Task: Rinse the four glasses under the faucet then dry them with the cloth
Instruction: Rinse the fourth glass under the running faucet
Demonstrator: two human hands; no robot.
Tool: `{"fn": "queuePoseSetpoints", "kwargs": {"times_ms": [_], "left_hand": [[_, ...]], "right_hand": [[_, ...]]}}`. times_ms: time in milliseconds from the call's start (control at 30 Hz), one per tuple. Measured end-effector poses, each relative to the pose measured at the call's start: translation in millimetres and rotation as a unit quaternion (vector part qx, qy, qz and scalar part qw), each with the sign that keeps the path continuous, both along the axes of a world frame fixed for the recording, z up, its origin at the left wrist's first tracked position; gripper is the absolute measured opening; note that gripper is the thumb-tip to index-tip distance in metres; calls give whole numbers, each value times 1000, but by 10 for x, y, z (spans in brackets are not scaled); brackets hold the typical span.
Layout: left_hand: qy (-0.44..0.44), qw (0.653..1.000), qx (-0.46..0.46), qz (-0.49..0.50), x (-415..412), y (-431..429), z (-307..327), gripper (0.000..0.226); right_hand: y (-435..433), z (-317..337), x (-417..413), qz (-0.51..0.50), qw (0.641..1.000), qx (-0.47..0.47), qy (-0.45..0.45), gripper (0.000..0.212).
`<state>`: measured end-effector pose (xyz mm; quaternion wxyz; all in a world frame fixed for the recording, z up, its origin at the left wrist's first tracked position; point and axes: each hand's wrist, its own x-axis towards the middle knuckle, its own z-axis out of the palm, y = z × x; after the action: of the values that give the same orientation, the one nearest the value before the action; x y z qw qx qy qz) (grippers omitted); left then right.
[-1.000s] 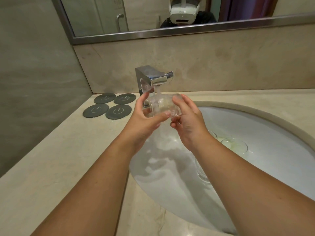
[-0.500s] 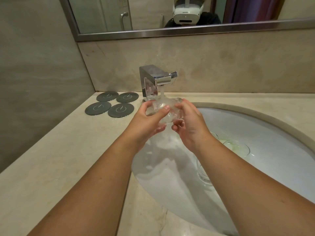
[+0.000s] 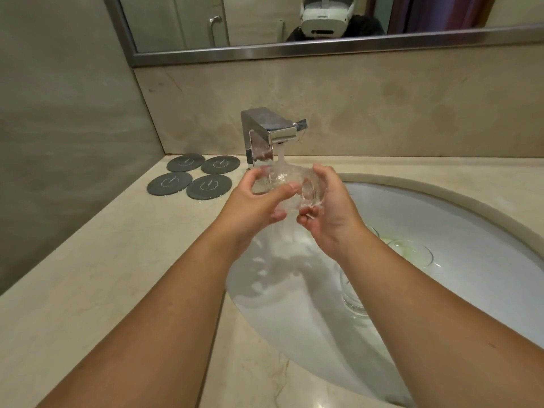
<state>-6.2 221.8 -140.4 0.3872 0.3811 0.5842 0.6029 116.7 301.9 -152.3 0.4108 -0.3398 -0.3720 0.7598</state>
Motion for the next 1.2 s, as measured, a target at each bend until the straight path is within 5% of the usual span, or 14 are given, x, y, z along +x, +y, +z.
{"fn": "queuePoseSetpoints", "kwargs": {"times_ms": [200,400,533,800,1000,1200], "left_hand": [[-25,999,-23,-2,27,-10,20,61],[159,987,7,13,73,-29,10,75],[208,977,11,38,93,9,7,81],[176,983,-26,49,110,83,-53,131],[159,984,-10,78,140,111,-22,114],[136,988,28,72,148,109,-3,115]], "right_hand": [[6,-14,-31,-31,999,21,1,29],[23,0,0,-34,997,-60,18,25],[5,2,9,-38,993,-110,30,26],[25,-26,-2,-82,995,-54,-6,25],[9,-29,-27,-86,996,-15,-6,24],[66,-102,-46,-65,996,-45,-32,62]]}}
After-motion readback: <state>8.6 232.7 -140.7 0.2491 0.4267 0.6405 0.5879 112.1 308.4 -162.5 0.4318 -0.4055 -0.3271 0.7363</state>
